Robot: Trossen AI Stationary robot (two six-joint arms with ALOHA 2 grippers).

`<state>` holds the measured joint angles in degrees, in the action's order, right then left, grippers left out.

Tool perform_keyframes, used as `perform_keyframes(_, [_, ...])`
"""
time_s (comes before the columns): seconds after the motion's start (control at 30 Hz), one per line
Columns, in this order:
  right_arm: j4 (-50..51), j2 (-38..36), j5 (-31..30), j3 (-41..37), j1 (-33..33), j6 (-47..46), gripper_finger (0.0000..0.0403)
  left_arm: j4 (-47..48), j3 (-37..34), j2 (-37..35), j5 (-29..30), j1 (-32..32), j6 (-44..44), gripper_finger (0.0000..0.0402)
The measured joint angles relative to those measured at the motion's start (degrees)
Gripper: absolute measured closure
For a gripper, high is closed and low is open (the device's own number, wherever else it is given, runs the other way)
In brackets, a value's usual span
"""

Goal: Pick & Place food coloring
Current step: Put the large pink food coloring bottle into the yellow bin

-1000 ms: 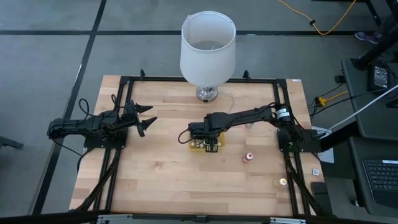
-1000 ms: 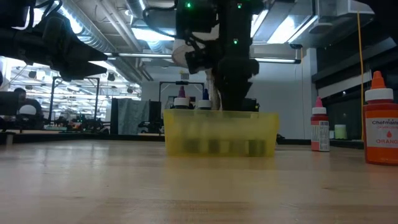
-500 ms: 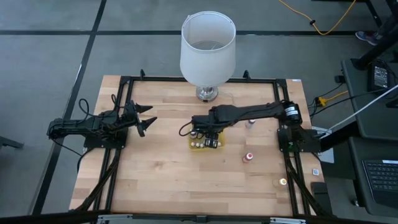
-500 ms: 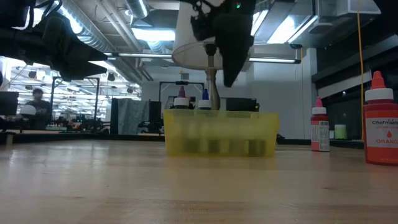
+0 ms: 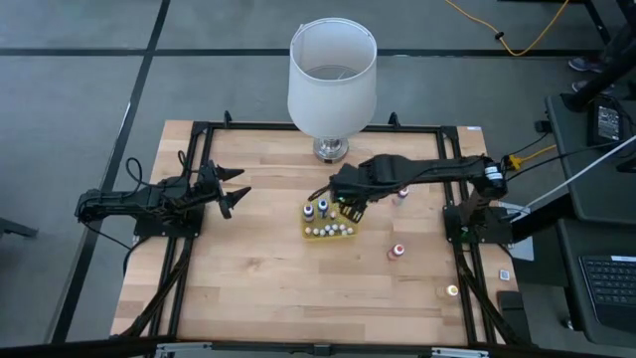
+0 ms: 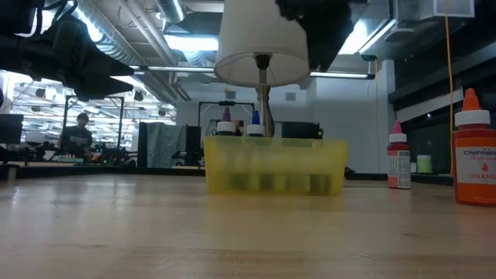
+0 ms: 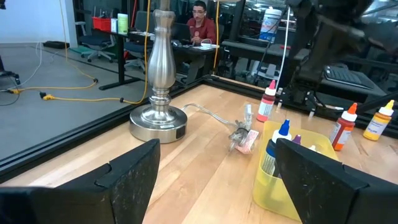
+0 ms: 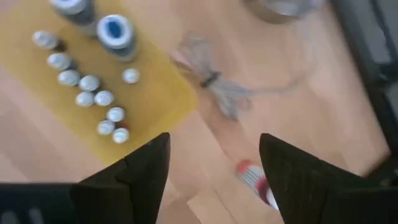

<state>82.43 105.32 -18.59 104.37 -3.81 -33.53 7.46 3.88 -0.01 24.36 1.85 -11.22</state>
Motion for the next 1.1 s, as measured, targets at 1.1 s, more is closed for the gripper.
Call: perform_keyframes(1.1, [-10.0, -30.3, -1.8, -43.7, 6.8, -27.9, 0.0128, 0.0, 0.0, 0.0, 0.0, 0.0, 0.0, 0.0089])
